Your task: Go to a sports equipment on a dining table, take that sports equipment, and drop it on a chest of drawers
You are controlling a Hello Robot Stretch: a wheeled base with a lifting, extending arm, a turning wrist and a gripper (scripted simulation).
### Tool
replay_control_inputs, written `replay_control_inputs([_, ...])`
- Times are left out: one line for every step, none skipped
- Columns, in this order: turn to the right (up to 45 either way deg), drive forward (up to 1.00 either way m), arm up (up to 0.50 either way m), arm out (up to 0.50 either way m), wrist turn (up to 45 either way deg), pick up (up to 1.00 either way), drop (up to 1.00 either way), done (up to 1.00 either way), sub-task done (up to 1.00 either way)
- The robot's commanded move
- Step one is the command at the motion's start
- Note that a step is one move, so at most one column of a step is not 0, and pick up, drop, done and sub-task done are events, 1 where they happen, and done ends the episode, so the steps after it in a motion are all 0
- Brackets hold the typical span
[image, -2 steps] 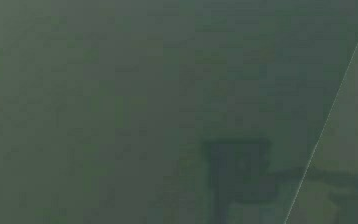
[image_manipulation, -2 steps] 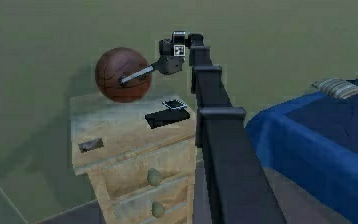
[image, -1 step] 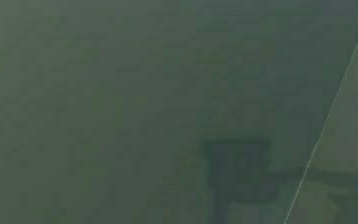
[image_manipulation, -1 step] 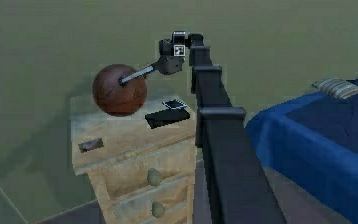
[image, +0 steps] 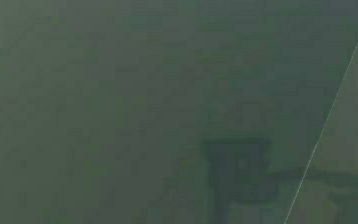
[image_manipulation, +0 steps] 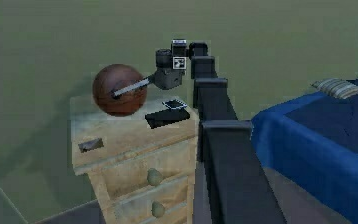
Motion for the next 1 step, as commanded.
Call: replay_control_inputs([0.0,0.00,0.00,0.00,0.0,0.00,0.00,1.00,0.00])
